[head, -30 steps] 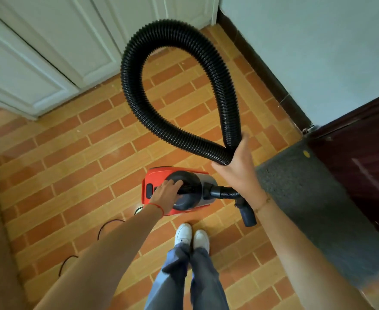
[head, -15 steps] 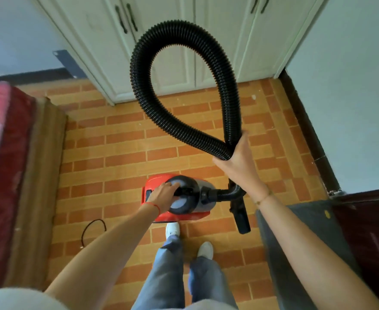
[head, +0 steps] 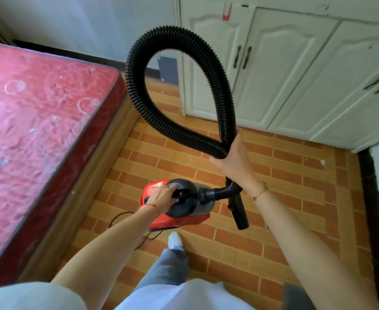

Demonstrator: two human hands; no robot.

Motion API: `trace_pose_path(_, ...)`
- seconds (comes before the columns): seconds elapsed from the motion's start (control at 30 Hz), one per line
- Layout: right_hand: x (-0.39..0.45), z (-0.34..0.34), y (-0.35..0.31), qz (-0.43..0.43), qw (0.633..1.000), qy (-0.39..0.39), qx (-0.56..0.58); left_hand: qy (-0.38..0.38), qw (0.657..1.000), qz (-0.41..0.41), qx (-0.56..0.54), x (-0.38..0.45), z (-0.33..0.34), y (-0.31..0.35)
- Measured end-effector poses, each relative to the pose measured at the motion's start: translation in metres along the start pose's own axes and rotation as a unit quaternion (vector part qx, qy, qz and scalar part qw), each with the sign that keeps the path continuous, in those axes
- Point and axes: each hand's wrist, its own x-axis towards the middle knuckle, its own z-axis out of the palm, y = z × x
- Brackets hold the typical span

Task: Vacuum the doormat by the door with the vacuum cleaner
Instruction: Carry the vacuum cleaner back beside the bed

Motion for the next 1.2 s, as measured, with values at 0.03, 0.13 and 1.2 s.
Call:
trace_pose_path(0.03,0.016,0.015,-0.009,-0.012,1.000,-0.013,-0.002,0.009,1.000,-0.009,-0.008,0.004,-0.010,-0.016)
trace_pose_path(0.13,0.060,0.061,-0.040,-0.046,0.997,-0.058,0.000,0.028,0.998,-0.038,-0.038,0.014,-0.037,-0.065)
trace_pose_path(1.2,0.424,0.589,-0.144,-0.176,0.869,-0.461,-0.034,0.124,0.871,-0.402,-0.252,0.186,-0.097,-0.477)
